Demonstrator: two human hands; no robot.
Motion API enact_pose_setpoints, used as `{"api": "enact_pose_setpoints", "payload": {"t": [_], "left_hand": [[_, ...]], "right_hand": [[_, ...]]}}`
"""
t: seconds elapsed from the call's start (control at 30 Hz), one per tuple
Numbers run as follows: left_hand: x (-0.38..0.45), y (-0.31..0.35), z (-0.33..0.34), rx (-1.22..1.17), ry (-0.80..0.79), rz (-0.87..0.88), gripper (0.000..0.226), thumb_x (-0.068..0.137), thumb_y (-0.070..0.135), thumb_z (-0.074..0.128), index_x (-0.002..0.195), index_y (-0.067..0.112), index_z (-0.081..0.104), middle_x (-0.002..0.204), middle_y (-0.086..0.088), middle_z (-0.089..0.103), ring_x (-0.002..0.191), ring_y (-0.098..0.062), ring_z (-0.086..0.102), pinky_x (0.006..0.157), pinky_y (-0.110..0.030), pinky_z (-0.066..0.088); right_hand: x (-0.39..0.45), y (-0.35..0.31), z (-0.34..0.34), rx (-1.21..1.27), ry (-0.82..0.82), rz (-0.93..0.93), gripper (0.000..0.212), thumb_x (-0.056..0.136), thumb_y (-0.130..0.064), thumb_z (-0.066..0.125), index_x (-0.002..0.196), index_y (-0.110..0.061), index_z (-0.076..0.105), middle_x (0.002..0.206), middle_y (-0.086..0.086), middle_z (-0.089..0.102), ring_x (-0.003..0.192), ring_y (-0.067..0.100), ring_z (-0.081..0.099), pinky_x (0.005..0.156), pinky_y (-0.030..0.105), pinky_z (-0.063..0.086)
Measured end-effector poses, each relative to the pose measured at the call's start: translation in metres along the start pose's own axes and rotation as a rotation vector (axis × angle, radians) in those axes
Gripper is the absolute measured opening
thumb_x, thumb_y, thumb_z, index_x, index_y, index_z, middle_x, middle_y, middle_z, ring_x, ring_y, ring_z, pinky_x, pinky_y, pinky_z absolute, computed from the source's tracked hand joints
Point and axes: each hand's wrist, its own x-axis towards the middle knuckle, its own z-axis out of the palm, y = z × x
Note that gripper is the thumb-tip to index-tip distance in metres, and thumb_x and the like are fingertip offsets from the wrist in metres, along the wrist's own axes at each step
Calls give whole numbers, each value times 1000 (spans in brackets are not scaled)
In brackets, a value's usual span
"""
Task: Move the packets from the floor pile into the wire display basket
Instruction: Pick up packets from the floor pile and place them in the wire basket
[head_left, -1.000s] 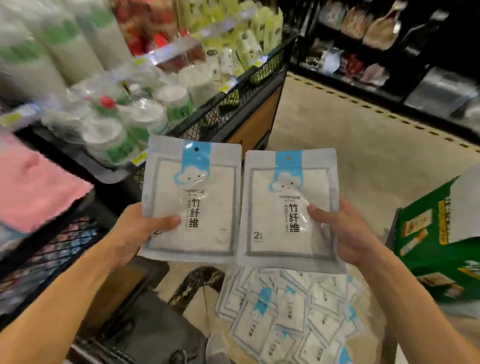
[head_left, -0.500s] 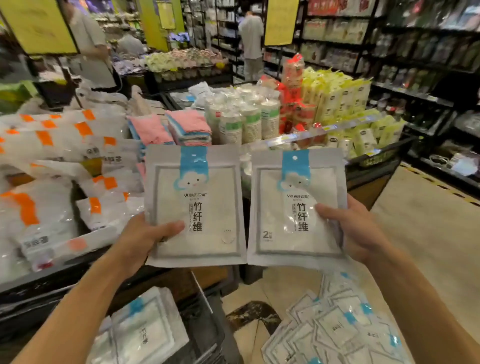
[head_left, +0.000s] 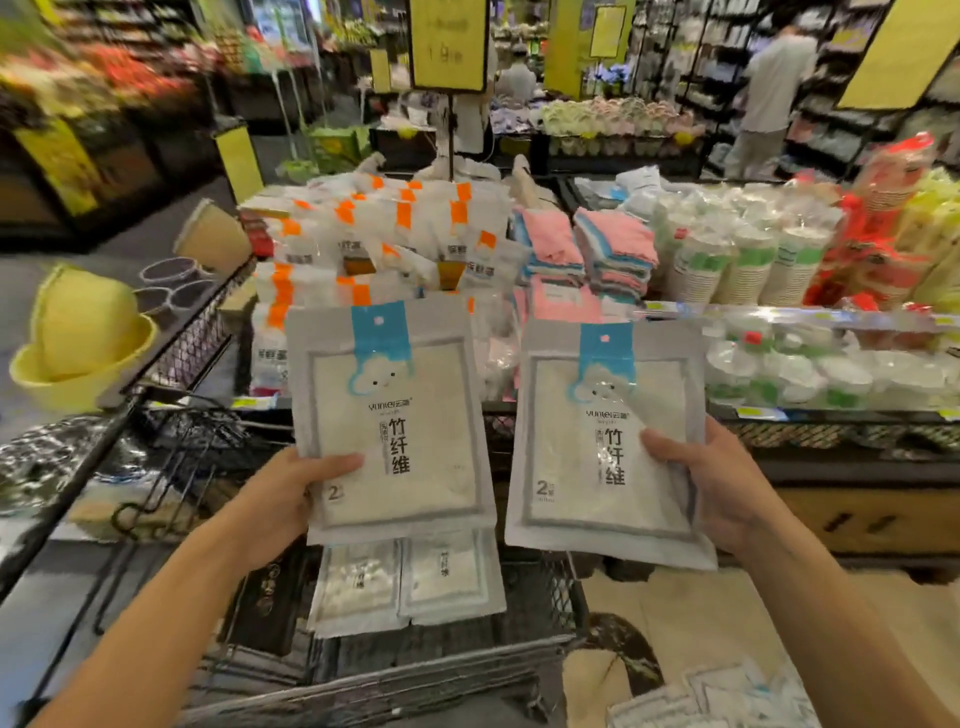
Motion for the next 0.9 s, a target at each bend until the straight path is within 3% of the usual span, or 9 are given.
{"api": "enact_pose_setpoints", "payload": {"t": [0.13, 0.27, 0.37, 0.5, 0.67, 0.9], "left_hand": [[2, -15, -55, -40, 17, -29, 105, 34, 34, 105, 126, 7, 62, 122, -12, 73, 109, -28, 72, 82, -34, 63], [17, -29, -117, 7, 44, -78, 62, 71, 23, 89, 125, 6, 62, 121, -13, 74, 107, -27, 73, 86, -37, 62], [39, -44, -164, 29, 87, -127, 44, 88, 16, 73, 129, 6, 62, 122, -10, 74, 113, -28, 71, 102, -48, 54], [69, -75, -209, 69, 172, -200, 42, 89, 21, 72, 128, 7, 66, 121, -6, 74, 118, -27, 68, 110, -55, 45], [98, -123, -223, 77, 249, -311, 29, 88, 13, 73, 117, 8, 70, 110, -6, 78, 108, -26, 71, 93, -42, 55], [142, -211, -221, 99, 411, -490, 11, 94, 5, 69, 102, 12, 72, 88, 3, 79, 91, -20, 72, 67, -28, 54]], "right_hand": [[26, 25, 57, -54, -43, 40, 29, 95, -1, 66, 121, -12, 64, 106, 15, 78, 90, 30, 78, 63, 39, 64], [56, 55, 110, -76, -51, 91, 30, 92, 0, 67, 121, -7, 65, 108, 18, 77, 93, 31, 77, 67, 40, 65], [78, 81, 142, -91, -35, 139, 36, 92, -1, 67, 127, -4, 63, 112, 19, 76, 98, 34, 76, 72, 44, 65], [99, 113, 168, -125, -13, 197, 40, 88, 1, 68, 128, -2, 62, 106, 17, 78, 91, 31, 78, 63, 37, 63], [123, 154, 176, -181, 10, 289, 34, 92, 2, 66, 125, -5, 62, 105, 17, 78, 90, 30, 78, 61, 37, 64], [185, 248, 156, -277, 4, 449, 33, 93, 3, 64, 125, -6, 60, 103, 16, 78, 90, 32, 78, 61, 39, 64]]}}
